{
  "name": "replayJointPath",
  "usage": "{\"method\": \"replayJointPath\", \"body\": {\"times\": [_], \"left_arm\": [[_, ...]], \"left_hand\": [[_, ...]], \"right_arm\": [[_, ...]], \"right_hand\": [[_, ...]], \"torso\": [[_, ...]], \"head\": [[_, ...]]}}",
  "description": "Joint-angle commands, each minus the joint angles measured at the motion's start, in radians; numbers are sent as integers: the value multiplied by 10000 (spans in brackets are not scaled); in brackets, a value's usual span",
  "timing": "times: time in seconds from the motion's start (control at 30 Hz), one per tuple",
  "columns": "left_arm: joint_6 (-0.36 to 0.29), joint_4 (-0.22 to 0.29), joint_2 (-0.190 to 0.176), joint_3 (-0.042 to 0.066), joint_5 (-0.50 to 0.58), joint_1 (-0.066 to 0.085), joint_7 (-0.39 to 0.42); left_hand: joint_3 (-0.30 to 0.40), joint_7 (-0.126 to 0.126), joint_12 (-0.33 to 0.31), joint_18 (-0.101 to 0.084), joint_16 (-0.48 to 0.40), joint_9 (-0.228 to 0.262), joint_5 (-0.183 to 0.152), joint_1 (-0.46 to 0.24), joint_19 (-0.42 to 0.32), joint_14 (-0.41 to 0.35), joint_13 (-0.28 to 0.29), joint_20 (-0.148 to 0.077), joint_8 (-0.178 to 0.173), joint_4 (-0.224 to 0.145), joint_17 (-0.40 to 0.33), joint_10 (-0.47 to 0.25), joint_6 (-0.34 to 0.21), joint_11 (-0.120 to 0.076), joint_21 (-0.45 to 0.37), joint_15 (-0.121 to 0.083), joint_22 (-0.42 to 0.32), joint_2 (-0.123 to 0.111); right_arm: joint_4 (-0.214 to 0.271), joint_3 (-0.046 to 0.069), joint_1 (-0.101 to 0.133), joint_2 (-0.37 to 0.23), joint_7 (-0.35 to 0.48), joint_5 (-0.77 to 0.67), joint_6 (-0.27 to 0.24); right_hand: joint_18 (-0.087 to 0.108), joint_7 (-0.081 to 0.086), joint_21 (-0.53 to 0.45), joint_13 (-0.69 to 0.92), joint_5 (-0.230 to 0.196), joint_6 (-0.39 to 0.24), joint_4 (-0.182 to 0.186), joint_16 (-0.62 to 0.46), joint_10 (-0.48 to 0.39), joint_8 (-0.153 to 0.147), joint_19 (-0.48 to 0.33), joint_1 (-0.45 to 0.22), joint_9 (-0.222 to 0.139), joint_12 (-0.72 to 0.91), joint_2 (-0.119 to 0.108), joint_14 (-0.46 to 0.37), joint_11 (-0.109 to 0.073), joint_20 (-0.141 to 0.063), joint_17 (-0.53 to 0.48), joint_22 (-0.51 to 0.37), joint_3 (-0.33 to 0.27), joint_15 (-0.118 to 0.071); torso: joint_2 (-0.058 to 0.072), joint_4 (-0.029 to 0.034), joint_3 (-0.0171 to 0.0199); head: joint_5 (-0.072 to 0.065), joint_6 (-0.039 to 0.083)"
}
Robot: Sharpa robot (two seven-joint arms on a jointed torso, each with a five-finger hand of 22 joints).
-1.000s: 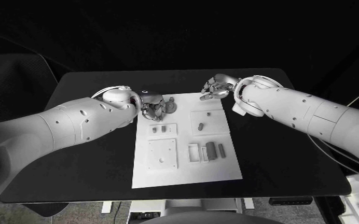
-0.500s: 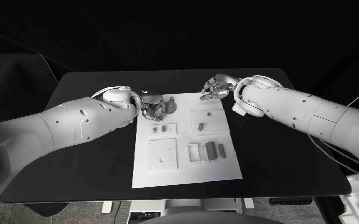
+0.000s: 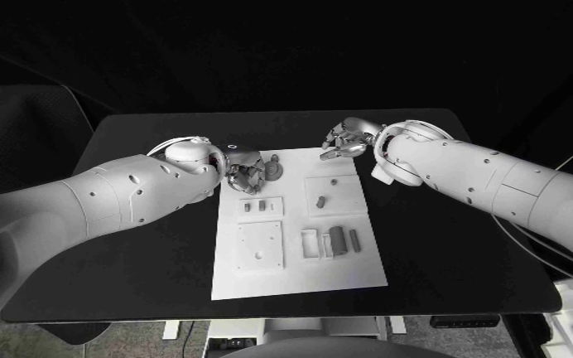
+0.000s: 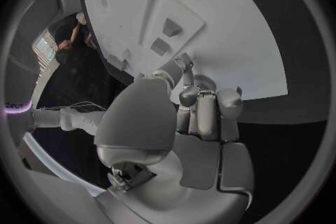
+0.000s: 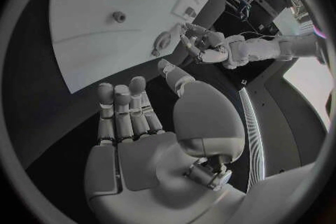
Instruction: Assemble the parts on the task board
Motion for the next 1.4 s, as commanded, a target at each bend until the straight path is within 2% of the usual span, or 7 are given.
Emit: {"method": "replayJointPath", "body": {"times": [0.03,0.9,1.4], "left_arm": [[154,31,8,1,33,-1,87],[198,75,-13,1,2,-1,50],[215,17,-50,1,0,-1,25]], "left_hand": [[51,272,38,645,47,11,6,-38,60,-22,-16,5,42,-4,171,57,352,-45,1364,-24,16,96],[78,287,39,650,54,15,7,-27,59,-23,-20,5,49,-17,165,55,383,-49,1363,-25,25,106],[90,295,40,652,58,17,7,-23,58,-24,-22,6,52,-22,162,55,397,-50,1363,-26,30,110]], "right_arm": [[4,2,0,9,64,-14,81],[-15,2,-1,16,71,-14,88],[-12,2,-1,15,67,-14,92]], "right_hand": [[-47,43,156,-9,64,-52,26,63,-26,69,9,-71,-11,33,-5,4,-5,13,-9,-11,45,-21],[-47,43,157,-12,64,-52,25,64,-26,70,10,-75,-12,36,-3,4,-6,12,-11,-13,49,-22],[-47,43,158,-14,64,-53,25,65,-26,70,11,-77,-12,37,-3,5,-6,12,-12,-14,51,-22]], "torso": [[-2,1,-4],[0,-8,2],[1,2,-10]], "head": [[-7,0],[33,-35],[25,-59]]}}
